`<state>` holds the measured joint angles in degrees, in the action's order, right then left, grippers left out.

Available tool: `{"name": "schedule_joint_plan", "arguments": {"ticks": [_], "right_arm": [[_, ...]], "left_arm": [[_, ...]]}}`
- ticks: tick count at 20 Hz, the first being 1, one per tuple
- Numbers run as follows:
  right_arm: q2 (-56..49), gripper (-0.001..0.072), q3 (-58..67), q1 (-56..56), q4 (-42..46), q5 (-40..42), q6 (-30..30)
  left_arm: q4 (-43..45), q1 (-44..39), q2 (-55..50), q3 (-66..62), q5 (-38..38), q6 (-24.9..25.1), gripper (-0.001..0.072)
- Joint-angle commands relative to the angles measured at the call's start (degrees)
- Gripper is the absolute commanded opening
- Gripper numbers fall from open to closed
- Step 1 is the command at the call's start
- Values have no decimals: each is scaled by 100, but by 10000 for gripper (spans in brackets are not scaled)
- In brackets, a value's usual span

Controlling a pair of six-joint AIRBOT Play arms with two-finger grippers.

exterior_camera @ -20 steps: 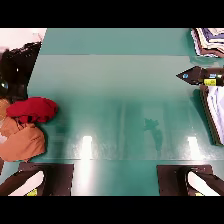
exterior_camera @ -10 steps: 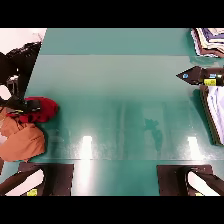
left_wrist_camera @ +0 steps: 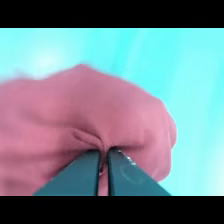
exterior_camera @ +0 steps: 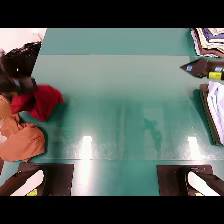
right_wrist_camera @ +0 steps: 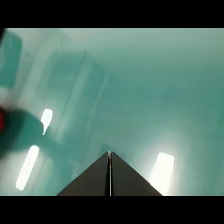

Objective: Fold the shirts.

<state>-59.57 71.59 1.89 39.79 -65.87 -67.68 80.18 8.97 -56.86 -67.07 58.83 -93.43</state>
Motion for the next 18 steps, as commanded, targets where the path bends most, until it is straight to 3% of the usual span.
{"name": "schedule_joint_plan", "arguments": {"ticks": [1, 4, 7, 12, 15, 16, 17, 18], "right_arm": [[2, 15, 737, 24, -83, 446, 4], [2, 15, 1403, 24, -61, 756, 7], [2, 15, 1843, 24, -61, 778, 24], [7, 15, 2017, 24, -63, 540, 24], [7, 15, 2017, 24, -59, 223, 24], [7, 15, 2017, 24, -59, 144, 24], [4, 15, 2017, 24, -59, 74, 24], [4, 15, 2017, 24, -59, 28, 24]], "left_arm": [[-59, -949, 553, -1742, 94, 236, 23], [518, -2356, 562, -3060, 17, 15, 22], [1119, -3464, 479, -3195, -304, -426, 22], [973, -4693, -780, -3110, 236, -715, 25], [85, -5268, -1777, -2887, 389, -691, 28], [-243, -5427, -2103, -2806, 442, -553, 183], [-428, -5558, -2382, -2747, 487, -511, 467], [-442, -5668, -2647, -2739, 555, -501, 574]]}}
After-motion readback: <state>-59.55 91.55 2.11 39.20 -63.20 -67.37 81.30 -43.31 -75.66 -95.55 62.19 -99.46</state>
